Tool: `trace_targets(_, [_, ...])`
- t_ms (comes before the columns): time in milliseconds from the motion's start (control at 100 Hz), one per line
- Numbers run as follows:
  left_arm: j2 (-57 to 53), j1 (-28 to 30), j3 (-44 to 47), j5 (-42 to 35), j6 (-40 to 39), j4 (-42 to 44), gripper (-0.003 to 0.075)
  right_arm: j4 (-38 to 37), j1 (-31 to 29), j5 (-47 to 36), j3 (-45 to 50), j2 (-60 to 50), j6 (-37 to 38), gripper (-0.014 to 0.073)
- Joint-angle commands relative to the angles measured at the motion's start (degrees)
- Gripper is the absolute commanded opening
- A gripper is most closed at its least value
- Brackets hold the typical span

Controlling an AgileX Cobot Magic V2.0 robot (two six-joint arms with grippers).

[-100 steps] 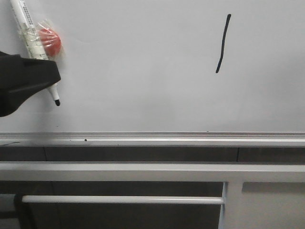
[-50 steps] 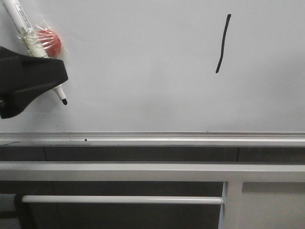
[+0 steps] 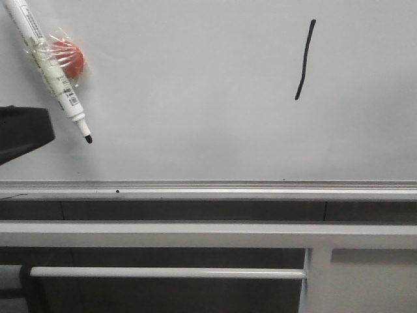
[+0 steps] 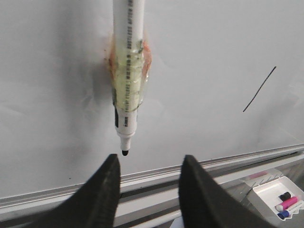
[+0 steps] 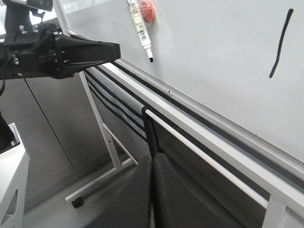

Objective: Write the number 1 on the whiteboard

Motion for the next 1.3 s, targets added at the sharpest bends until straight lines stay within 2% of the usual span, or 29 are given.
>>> trace_targets(0, [-3.2, 0.1, 0.6, -13.7, 2.2, 2.0, 0.0018, 2.5, 0.1, -0.8, -1.5, 0.5, -0.2, -0.0062])
trace_targets(20, [-3.8, 0.1, 0.6, -13.8, 2.1, 3.2, -0.0024, 2.5, 0.1, -0.8, -1.5, 0.5, -0.2, -0.0062])
trace_targets(190, [-7.2, 0.1, 0.6, -13.8, 3.4, 5.0, -0.0020, 2.4, 0.1, -0.6, -1.5, 0.5, -0.2, -0.0062])
trace_targets(260, [-7.9, 0.1, 0.6, -13.7, 5.9, 5.0, -0.0020, 2.2, 0.1, -0.6, -1.5, 0.5, -0.2, -0.0062])
trace_targets(370, [-8.9, 0.1, 0.6, -13.4, 14.0, 2.7, -0.0020, 2.2, 0.1, -0.6, -1.5, 0.5, -0.2, -0.0062])
trace_targets(490, [-9.4, 0.1, 0.6, -12.1, 14.7, -2.7, -0.0020, 2.2, 0.1, -0.4, -1.5, 0.5, -0.2, -0.0062])
trace_targets(630, [-9.4, 0.1, 0.5, -11.8, 21.0, 1.2, -0.0020, 2.2, 0.1, -0.4, -1.5, 0.5, -0.3, -0.0062])
trace_targets(1010, [-9.4, 0.1, -4.1, -9.9, 24.5, 1.8, -0.0020, 2.2, 0.1, -0.4, -1.5, 0.5, -0.3, -0.0062])
trace_targets(1120, [-9.4, 0.1, -7.9, -5.4, 25.4, 2.1, -0.0020, 2.2, 0.1, -0.4, -1.5, 0.5, -0.3, -0.0062])
trace_targets(1290, [-10.9, 0.1, -15.1, 8.5, 28.3, 4.2, -0.0020, 2.2, 0.1, -0.4, -1.5, 0.5, -0.3, -0.0062])
